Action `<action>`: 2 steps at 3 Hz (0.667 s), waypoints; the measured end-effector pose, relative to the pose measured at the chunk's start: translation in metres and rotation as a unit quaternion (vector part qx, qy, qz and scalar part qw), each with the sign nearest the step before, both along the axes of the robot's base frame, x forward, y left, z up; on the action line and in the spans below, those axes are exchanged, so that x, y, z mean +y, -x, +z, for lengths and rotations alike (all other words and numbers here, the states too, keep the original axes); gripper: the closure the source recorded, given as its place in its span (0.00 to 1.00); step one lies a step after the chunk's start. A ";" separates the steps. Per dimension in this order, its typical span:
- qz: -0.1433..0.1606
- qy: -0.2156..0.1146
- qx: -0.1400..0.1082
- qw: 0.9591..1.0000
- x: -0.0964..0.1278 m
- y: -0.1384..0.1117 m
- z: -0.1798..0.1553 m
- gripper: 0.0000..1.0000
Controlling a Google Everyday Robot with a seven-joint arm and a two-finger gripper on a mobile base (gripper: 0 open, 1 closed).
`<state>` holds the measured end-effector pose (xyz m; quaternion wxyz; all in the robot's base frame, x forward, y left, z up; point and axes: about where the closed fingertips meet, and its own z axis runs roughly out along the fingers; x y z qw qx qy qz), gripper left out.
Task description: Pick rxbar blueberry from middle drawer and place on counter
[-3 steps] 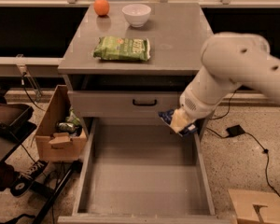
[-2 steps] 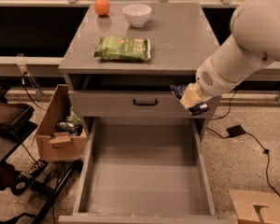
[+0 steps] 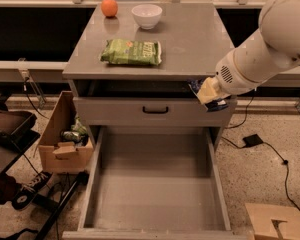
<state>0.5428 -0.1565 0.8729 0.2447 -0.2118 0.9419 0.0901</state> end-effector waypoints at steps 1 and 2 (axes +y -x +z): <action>-0.006 0.001 -0.034 0.999 -0.008 -0.036 0.019 1.00; -0.015 -0.008 -0.092 0.996 -0.028 -0.093 0.055 1.00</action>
Offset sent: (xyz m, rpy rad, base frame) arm 0.1637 -0.0569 0.1097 0.0518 -0.3431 -0.0532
